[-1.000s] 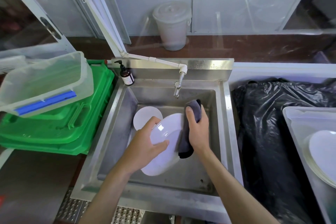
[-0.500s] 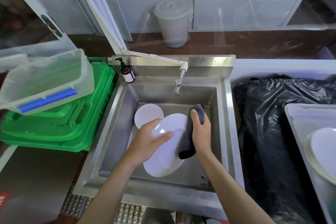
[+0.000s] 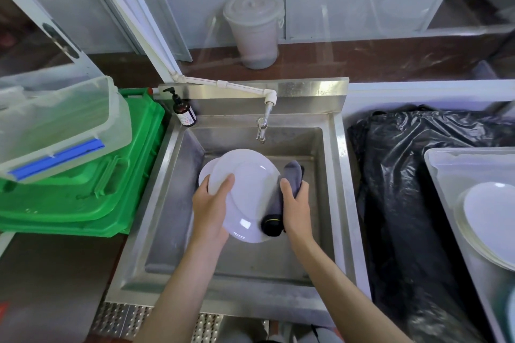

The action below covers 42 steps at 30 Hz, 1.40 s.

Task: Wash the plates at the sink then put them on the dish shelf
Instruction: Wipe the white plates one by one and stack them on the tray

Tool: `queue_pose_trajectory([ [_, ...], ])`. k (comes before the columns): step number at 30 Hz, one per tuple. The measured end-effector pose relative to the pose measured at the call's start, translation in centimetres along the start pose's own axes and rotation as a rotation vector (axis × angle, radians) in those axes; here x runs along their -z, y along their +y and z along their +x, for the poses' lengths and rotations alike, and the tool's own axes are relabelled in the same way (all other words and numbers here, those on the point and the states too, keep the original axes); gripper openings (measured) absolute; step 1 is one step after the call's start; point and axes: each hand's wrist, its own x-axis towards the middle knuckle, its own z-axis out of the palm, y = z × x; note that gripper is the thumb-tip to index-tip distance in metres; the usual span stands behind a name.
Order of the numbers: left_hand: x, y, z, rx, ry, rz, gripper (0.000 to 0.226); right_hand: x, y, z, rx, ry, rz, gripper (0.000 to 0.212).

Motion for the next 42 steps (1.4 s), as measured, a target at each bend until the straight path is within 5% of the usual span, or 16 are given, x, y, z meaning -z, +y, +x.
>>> queue_pose_trajectory([
  [6,-0.9,-0.6,0.6,-0.008,0.081,-0.059,0.030,-0.6,0.1,-2.0,0.063,-0.010,-0.120,0.026],
  [11,-1.9,-0.3,0.8,-0.021,0.100,-0.012,0.041,-2.7,0.0,-4.2,0.275,-0.199,-0.300,0.066],
  [16,-1.8,0.1,0.1,-0.069,0.056,0.044,0.026,-4.5,-3.0,-2.6,0.403,-0.280,-0.394,0.058],
  [23,0.3,2.2,0.9,-0.231,0.008,0.148,0.024,-4.1,-3.2,-1.1,0.180,-0.101,-0.275,0.021],
  [30,2.4,1.4,1.0,-0.161,-0.004,0.130,0.022,-7.1,-2.9,-5.8,0.353,-0.281,-0.366,0.055],
  [42,6.2,3.1,2.8,-0.354,-0.044,0.419,0.034,-11.8,-0.1,-3.6,-0.034,-0.025,-0.160,0.014],
])
